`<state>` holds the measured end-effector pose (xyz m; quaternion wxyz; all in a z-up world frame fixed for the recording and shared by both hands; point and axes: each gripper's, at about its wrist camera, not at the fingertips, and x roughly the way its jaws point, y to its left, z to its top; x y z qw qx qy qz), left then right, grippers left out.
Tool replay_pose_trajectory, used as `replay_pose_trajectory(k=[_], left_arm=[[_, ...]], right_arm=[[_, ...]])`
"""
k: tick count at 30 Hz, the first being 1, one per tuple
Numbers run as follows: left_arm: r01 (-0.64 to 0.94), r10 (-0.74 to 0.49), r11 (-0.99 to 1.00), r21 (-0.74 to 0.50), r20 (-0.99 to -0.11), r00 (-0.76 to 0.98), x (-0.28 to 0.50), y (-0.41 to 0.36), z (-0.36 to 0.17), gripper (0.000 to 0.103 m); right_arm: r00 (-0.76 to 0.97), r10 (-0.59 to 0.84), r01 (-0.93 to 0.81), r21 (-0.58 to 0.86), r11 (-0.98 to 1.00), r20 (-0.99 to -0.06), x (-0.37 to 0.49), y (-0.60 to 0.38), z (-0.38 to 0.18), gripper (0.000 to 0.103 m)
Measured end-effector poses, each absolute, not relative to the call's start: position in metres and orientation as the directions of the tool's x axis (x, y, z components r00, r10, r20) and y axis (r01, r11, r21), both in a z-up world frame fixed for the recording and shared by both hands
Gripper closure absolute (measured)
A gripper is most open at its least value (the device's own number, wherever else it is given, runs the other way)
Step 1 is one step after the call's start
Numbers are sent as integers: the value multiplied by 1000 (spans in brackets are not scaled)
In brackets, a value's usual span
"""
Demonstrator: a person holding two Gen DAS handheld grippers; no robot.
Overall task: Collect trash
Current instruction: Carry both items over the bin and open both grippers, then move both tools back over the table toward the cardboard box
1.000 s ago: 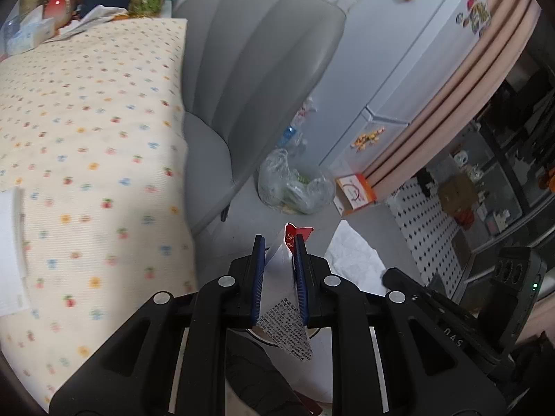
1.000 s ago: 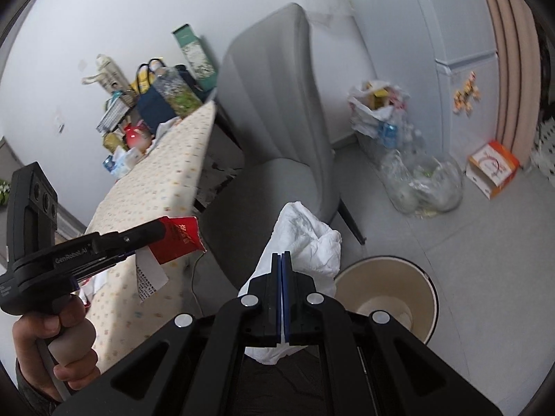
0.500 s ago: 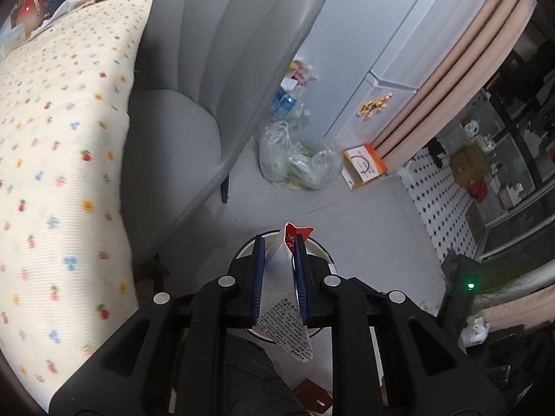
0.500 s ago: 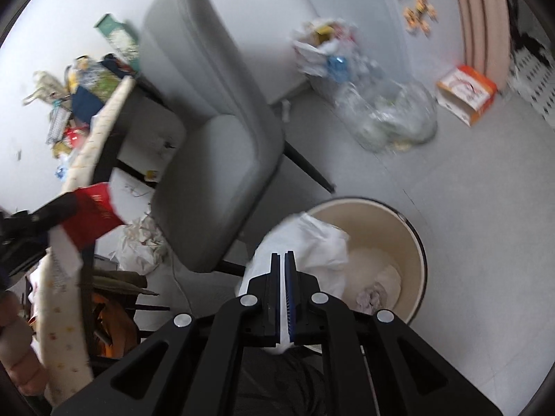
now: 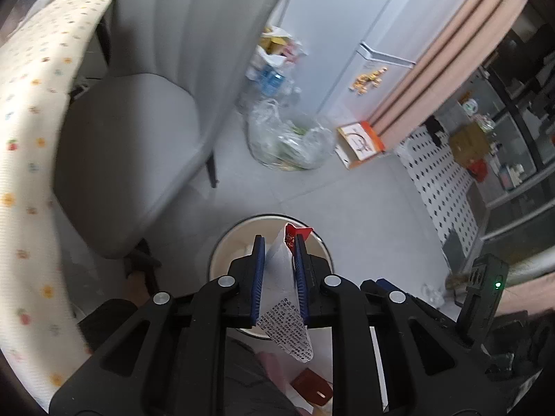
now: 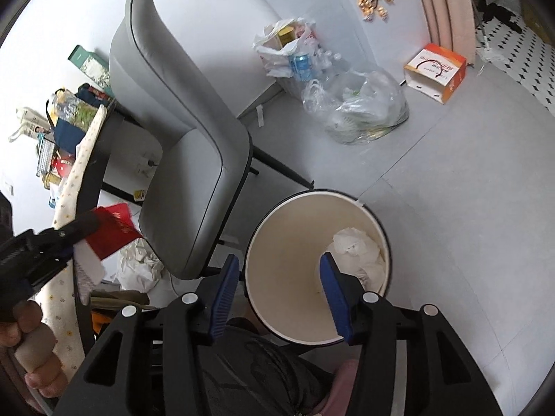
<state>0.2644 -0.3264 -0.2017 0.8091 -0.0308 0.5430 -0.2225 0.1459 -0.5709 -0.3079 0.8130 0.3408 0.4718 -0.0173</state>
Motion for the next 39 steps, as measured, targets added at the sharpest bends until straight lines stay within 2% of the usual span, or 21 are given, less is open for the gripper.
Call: replay_pose_trajectory(k=[2,3,4,7,11,16,23,39], left_arm=[[327,-386,901,-284,-871,305,263,-329,-202,71],[326,-389,900,-288,-868,307,263,-330,-200,53],[322,-393,901,-290,-861,322,262,-328,-196,40],[309,-394,905,-292,-849,353,260,-319,-186,32],[295,-415,902,-316,-822,389,255,-305,-165,24],[291,-428,900,-323,-780,456,244,-281,-133,9],[254,-421,907,-336,-739,526,229,-242,-105,6],[137,-364,917,-374,-649,668,186,-127,-64,6]], right_arm=[[563,281,356,535,767,-777,139,-576,-300,54],[567,275,358,533,767,-776,136,-578,-297,54],[573,271,358,533,766,-774,134,-579,-294,54],[584,260,354,529,771,-769,132,-580,-283,53],[604,237,334,512,792,-761,133,-571,-264,42],[636,215,292,489,822,-741,134,-553,-233,30],[686,196,243,475,846,-700,131,-529,-190,11],[734,248,64,427,902,-633,130,-438,-110,8]])
